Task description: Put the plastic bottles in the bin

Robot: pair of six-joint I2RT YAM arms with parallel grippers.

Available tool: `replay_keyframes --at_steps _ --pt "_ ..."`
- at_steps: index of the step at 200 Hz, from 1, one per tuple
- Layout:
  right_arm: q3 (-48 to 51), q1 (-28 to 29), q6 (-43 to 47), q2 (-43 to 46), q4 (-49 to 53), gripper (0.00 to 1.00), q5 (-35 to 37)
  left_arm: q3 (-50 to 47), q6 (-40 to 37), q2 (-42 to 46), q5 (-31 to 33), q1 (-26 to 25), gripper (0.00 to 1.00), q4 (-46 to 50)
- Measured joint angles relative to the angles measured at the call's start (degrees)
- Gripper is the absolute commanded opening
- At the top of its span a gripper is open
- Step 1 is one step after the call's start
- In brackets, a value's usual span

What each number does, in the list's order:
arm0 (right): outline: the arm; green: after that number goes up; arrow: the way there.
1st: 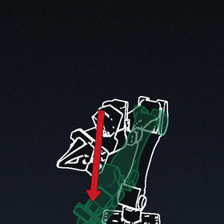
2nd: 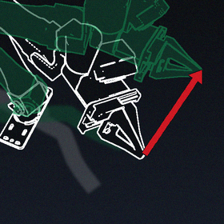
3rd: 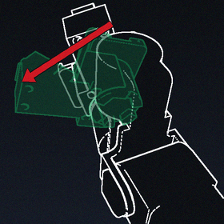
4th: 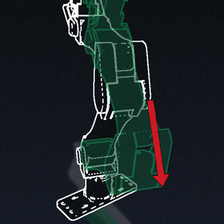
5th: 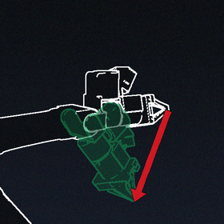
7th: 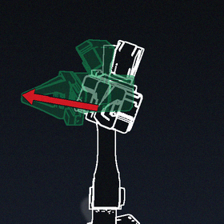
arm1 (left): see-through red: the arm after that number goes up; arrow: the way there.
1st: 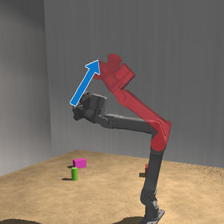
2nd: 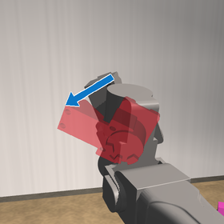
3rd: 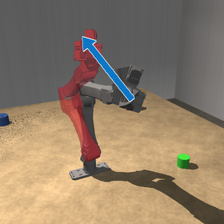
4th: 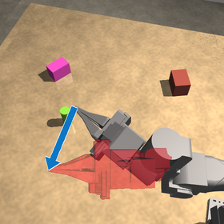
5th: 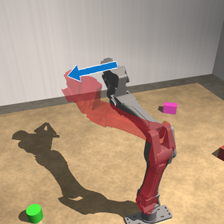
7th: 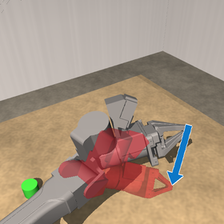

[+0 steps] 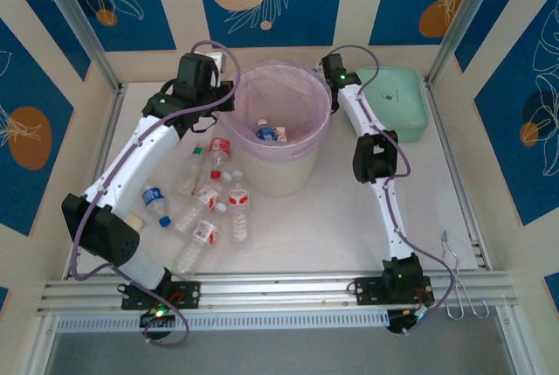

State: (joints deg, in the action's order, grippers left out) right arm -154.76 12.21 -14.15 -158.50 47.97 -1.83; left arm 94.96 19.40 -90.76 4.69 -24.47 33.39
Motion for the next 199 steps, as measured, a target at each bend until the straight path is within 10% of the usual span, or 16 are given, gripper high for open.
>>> replay_keyframes --at_steps 105,199 --pt "10.29 -2.97 -1.99 7.58 3.65 0.48 -0.09 -0.81 -0.04 0.70 -2.43 0.37 0.01 -0.31" --pt "46.69 -7.13 -4.98 52.50 2.23 0.32 -2.43 -0.09 -0.48 -0.17 -9.64 0.61 0.01 0.04"
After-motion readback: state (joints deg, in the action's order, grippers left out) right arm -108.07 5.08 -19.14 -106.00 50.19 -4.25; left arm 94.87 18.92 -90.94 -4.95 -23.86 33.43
